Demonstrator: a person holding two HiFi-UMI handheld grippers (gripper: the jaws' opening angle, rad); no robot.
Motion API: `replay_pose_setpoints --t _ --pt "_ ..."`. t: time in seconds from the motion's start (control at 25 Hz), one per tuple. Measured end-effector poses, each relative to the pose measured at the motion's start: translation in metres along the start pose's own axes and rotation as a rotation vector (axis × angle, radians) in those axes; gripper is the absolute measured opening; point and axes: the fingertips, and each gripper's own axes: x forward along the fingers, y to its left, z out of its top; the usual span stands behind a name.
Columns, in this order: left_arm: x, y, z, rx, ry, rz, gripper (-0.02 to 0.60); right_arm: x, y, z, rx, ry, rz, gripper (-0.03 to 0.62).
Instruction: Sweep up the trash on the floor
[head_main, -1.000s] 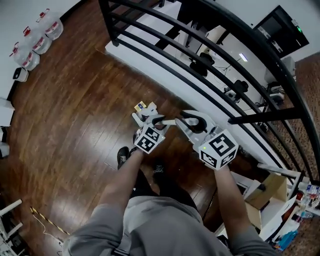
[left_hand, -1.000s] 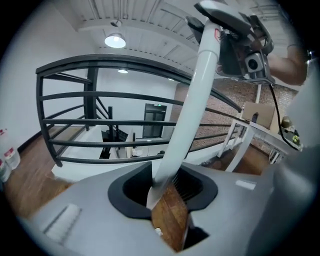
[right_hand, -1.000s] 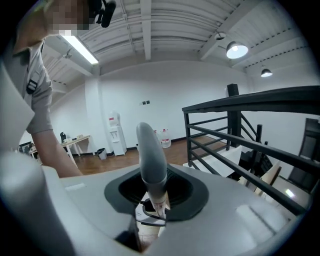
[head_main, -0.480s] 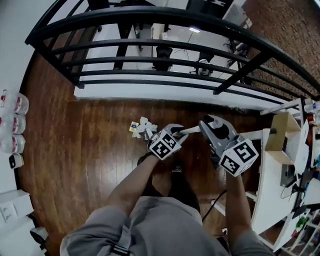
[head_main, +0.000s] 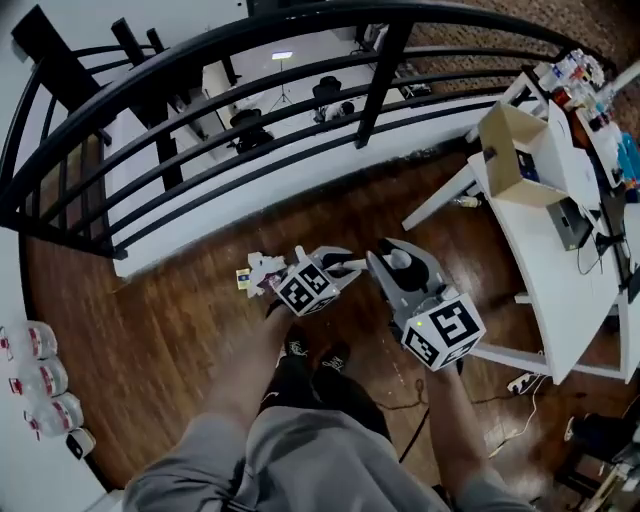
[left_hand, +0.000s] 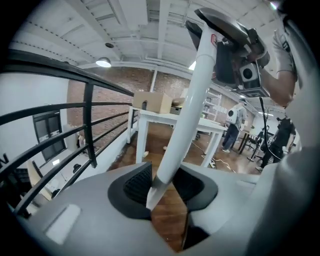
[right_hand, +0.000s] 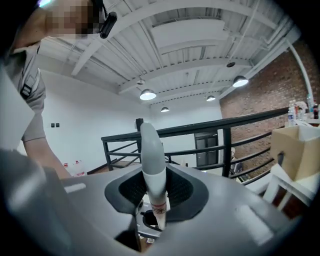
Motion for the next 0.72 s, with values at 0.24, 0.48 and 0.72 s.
replay_pose_setpoints --t 0.24,0.48,0.72 --pt "0.041 -0.06 -0.022 0.067 0.034 -0.188 0.129 -0.058 -0.01 -0.038 0.077 -0.011 -0.227 0.078" --pt "0.07 -0.097 -0.06 0.146 0.051 -0.376 0.127 -0.078 -0.006 -0.083 0.121 -0.012 -0.441 0.078" --pt "0.068 -0.111 -0.082 0.189 0.054 -0.489 0.132 -0.086 0.009 -0.102 0.164 -0.072 -0.591 0.081"
